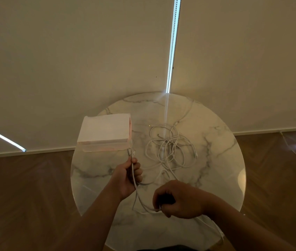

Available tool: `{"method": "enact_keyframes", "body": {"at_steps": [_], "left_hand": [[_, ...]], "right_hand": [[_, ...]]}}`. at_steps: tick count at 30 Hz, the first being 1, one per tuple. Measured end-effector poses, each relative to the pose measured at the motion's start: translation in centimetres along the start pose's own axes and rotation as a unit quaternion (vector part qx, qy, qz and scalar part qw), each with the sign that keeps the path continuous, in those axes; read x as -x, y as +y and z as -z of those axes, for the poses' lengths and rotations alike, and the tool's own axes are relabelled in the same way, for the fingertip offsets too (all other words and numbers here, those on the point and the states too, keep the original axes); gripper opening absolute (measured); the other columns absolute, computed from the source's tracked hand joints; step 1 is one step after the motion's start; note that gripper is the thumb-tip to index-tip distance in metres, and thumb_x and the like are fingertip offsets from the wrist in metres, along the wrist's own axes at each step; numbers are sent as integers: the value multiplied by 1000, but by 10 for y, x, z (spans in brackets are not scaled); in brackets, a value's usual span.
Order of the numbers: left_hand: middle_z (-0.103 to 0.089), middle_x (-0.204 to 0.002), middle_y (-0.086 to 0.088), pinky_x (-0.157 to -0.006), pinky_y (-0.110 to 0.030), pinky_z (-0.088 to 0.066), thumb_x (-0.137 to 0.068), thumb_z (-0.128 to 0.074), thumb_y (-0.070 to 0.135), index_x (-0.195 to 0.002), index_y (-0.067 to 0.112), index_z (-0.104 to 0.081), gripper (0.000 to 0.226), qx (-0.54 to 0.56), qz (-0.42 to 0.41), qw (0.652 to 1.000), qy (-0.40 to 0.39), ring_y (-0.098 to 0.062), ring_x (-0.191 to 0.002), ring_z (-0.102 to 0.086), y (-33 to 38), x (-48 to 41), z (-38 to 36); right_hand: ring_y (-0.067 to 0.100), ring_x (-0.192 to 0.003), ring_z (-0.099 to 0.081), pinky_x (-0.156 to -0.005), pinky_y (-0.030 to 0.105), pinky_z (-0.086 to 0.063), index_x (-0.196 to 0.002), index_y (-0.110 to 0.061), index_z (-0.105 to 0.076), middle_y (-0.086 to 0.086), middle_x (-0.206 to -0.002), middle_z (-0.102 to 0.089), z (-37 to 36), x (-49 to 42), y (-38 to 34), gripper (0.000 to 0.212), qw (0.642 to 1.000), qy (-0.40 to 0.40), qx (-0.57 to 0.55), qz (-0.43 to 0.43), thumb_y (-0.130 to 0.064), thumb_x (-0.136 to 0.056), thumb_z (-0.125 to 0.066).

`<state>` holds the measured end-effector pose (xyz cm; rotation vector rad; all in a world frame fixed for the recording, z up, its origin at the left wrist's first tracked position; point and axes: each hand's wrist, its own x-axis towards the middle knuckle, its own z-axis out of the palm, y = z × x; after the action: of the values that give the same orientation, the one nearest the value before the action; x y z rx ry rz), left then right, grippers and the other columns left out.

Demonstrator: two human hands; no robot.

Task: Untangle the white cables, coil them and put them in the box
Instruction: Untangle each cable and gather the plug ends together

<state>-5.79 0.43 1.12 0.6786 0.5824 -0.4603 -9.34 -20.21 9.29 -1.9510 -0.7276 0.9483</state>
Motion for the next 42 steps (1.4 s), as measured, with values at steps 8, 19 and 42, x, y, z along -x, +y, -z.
{"method": "enact_keyframes", "body": {"at_steps": [8, 19, 42], "left_hand": [[-42, -62, 4, -47, -22, -21, -103, -33, 31, -76, 18, -49, 34, 7, -6, 1000, -5, -10, -50, -28, 2, 3, -4], [-46, -54, 8, -38, -19, -28, -104, -36, 28, -81, 17, -54, 31, -7, -42, 998, 42, -8, -42, -36, -4, -1, -10], [-29, -49, 6, -36, -20, -23, -106, -30, 30, -77, 15, -49, 38, 17, -64, 996, 57, -6, -37, -24, -3, -6, -5]], "right_hand": [[8, -60, -48, -61, 24, -39, -78, -17, -63, 0, -68, -57, -3, 0, 3, 12, 999, -22, 23, -3, -20, -90, -63], [14, -59, -56, -63, 15, -44, -80, 0, -59, 11, -66, -64, -5, 1, 4, 17, 998, -58, -27, -28, -13, -90, -57], [22, -46, -48, -46, 26, -42, -80, 3, -59, 15, -62, -59, -14, 7, 9, 14, 987, -89, -103, -83, -9, -87, -55]]}}
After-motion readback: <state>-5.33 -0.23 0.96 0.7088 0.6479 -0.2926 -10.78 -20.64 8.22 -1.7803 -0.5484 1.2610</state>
